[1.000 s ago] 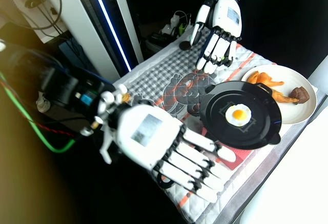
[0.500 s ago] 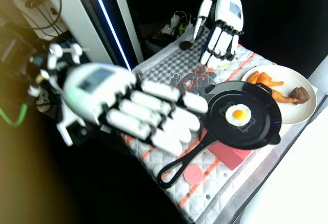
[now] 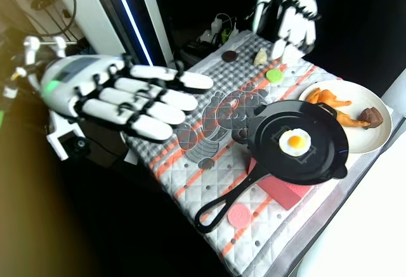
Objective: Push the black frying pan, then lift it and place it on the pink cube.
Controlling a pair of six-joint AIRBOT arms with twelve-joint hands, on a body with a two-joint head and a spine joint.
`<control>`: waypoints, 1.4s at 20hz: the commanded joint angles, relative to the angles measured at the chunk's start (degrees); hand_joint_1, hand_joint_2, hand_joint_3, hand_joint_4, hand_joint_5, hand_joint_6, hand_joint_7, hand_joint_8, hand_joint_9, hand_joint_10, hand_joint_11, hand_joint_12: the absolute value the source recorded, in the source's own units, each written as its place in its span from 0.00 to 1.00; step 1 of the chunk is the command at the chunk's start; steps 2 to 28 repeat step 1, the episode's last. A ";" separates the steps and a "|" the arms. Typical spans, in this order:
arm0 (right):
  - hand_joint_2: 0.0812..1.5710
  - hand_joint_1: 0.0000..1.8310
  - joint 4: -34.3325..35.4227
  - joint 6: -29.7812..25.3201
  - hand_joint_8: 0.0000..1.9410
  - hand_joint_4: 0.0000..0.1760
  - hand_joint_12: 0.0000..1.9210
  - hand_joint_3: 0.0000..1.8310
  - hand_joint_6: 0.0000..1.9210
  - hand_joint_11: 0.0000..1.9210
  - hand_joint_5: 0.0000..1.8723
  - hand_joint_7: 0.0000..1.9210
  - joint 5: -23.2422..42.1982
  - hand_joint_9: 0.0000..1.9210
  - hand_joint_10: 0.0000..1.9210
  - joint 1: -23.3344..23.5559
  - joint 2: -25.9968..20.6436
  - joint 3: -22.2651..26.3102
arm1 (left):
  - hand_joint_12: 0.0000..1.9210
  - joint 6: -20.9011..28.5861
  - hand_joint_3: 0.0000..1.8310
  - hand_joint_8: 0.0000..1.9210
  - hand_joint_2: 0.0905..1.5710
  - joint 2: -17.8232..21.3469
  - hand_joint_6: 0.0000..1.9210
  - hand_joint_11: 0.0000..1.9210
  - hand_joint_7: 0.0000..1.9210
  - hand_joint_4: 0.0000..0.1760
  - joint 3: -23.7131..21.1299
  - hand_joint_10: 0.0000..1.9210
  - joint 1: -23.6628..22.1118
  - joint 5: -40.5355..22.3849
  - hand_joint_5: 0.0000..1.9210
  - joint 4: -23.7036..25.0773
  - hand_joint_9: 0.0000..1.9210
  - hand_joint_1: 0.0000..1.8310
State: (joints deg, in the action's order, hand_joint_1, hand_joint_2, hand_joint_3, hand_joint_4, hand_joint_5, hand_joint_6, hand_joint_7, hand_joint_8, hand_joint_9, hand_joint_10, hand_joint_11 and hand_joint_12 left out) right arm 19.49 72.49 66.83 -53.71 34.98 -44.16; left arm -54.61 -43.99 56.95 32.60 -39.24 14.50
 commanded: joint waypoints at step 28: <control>0.69 0.28 -0.63 -0.57 0.00 0.66 0.00 0.00 0.00 0.00 0.00 0.00 11.05 0.00 0.00 -0.01 -0.40 0.51 | 0.03 -0.04 0.00 0.00 0.78 0.77 0.00 0.00 0.00 0.02 -0.17 0.00 0.05 -10.17 0.00 -3.15 0.00 0.29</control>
